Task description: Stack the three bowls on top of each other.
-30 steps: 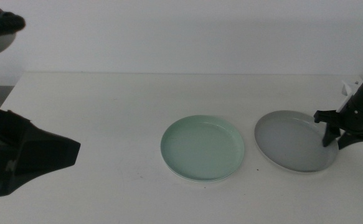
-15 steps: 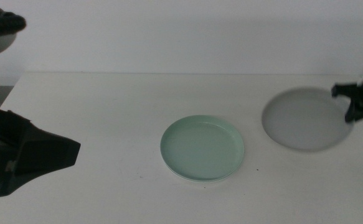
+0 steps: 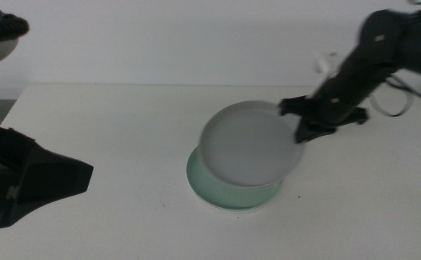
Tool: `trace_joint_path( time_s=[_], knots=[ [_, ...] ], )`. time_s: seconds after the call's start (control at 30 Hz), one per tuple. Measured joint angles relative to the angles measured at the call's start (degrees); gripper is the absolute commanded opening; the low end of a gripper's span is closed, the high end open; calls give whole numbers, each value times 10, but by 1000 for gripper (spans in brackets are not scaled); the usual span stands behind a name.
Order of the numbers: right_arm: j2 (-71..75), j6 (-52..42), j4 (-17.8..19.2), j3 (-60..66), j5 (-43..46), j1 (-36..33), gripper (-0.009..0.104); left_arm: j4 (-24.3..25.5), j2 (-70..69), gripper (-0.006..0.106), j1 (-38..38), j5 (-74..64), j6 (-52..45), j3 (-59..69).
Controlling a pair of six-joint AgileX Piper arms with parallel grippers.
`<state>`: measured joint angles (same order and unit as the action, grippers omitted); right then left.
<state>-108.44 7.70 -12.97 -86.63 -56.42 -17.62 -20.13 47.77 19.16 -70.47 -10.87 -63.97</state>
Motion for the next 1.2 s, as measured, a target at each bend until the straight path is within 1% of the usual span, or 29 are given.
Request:
trace_joint_path(
  time_s=[0.17,0.37,0.43,0.5,0.53,0.7,0.8,0.83,0.93,1.1,1.2],
  knots=[
    [-49,12,-9,-30,5,-30,-2,0,0,94,0,0,0,0],
    [-73,14,-11,-33,5,-31,-2,0,0,94,0,0,0,0],
    [-77,14,-10,-33,5,-31,1,0,0,94,0,0,0,0],
    [-81,14,-8,-33,5,-31,9,0,0,94,0,0,0,0],
    [-83,14,-8,-33,5,-31,17,0,0,94,0,0,0,0],
    [-84,3,-8,-33,7,-31,60,0,0,94,0,0,0,0],
    [-84,-15,-8,-33,9,-31,76,0,0,94,0,0,0,0],
    [-81,-21,-8,-33,9,-31,78,0,0,94,0,0,0,0],
    [-62,-39,-4,-33,6,-23,79,0,0,94,0,0,0,0],
    [26,-52,35,-33,1,17,79,0,0,94,0,0,0,0],
    [107,-52,42,-19,14,49,79,0,0,94,0,0,0,0]
  ],
)
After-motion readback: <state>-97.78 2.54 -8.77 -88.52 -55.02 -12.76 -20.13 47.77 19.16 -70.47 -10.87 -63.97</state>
